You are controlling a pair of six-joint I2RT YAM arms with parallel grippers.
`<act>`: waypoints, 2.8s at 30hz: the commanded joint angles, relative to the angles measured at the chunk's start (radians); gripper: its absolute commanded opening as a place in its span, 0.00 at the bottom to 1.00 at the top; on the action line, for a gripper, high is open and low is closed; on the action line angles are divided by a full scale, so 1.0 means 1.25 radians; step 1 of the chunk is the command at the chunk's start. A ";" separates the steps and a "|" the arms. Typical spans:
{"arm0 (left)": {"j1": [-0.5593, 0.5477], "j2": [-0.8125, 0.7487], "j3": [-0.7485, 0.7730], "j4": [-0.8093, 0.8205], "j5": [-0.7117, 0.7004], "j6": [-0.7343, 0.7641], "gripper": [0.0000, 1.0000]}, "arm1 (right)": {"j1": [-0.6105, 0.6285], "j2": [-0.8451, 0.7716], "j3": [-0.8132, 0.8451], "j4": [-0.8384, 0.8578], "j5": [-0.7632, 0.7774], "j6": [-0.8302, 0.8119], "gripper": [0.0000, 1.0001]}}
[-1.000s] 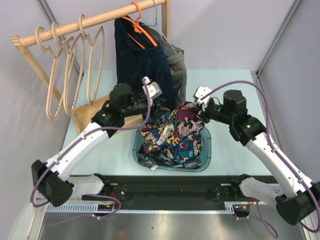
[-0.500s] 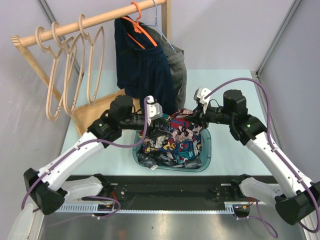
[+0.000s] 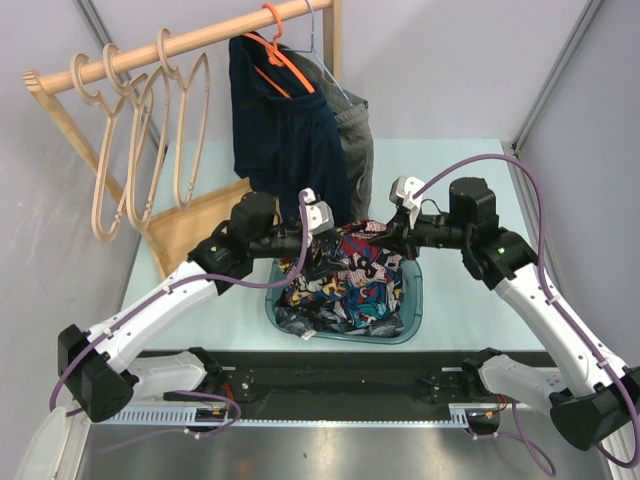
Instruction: Place the shorts on the hanger
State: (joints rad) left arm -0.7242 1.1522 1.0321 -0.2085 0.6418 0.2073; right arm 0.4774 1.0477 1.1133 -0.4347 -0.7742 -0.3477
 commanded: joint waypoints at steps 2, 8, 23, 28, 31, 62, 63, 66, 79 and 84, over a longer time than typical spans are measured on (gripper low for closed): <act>0.015 -0.007 -0.006 0.048 -0.019 0.002 0.74 | 0.007 -0.022 0.044 -0.022 -0.034 -0.048 0.00; 0.015 0.001 -0.006 0.048 0.037 0.037 0.74 | 0.033 -0.012 0.044 -0.008 -0.025 -0.043 0.00; -0.012 0.026 0.096 0.034 0.109 0.037 0.00 | 0.055 -0.002 0.048 -0.039 0.058 -0.062 0.89; -0.012 0.055 0.142 0.000 0.138 0.051 0.00 | 0.068 -0.029 0.048 -0.063 0.065 -0.084 1.00; -0.023 0.071 0.176 -0.016 0.159 0.066 0.00 | 0.086 -0.010 0.047 -0.027 0.073 -0.080 0.99; 0.201 -0.005 -0.111 -0.285 -0.071 0.476 1.00 | 0.002 -0.104 0.022 -0.252 0.135 -0.219 0.00; 0.203 0.003 -0.126 -0.259 -0.067 0.476 1.00 | 0.001 -0.102 0.022 -0.240 0.139 -0.212 0.00; 0.201 0.038 -0.171 -0.169 -0.062 0.466 1.00 | 0.002 -0.098 0.021 -0.211 0.148 -0.178 0.00; 0.197 0.124 -0.078 -0.112 0.023 0.318 0.11 | 0.002 -0.115 0.022 -0.067 0.250 -0.039 0.00; 0.203 0.009 0.070 -0.228 -0.020 0.238 0.00 | 0.000 -0.142 0.026 0.097 0.439 0.088 0.00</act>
State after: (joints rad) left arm -0.4778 1.3064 0.9352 -0.4072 0.5953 0.6044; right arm 0.4820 0.9207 1.1297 -0.5568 -0.4271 -0.3878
